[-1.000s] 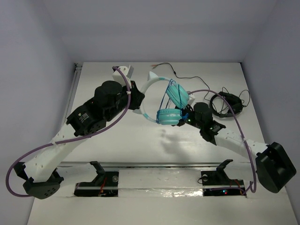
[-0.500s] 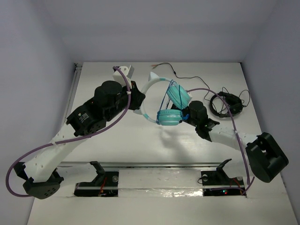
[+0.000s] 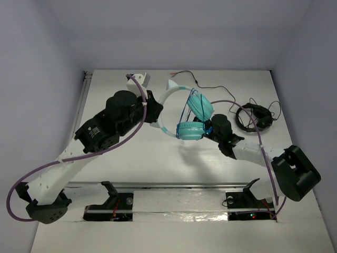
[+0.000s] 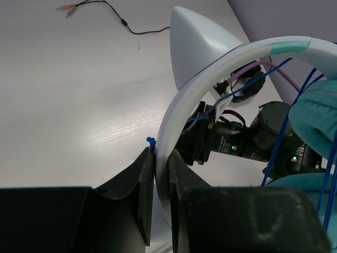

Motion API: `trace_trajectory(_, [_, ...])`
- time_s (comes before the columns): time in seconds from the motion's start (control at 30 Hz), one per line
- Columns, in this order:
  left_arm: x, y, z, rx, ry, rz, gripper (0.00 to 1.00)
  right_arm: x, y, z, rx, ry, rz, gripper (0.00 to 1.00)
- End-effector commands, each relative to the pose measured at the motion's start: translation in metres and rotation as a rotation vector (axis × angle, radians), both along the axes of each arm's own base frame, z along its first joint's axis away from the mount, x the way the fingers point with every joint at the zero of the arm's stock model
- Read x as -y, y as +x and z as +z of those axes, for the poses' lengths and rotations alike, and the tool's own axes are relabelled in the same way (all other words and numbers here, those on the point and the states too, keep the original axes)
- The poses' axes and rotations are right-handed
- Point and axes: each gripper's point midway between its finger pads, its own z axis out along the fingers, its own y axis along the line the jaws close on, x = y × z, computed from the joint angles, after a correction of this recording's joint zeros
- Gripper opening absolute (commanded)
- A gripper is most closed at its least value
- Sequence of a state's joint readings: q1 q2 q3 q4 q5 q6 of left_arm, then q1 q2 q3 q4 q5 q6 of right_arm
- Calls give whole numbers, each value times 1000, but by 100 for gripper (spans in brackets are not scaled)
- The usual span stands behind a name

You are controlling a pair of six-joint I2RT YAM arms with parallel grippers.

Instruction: Wrap the headphones

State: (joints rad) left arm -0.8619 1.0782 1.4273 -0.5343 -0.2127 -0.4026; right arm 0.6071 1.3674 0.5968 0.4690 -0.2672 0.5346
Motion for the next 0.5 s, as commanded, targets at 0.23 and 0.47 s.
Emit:
trace_trajectory(0.23, [14,3,66,108,-210,-22,0,5,23,12,70,46,-101,48])
trace_trajectory(0.47, [14,2,66,106,-211,-27,0,1,26,16,78,51,-90,46])
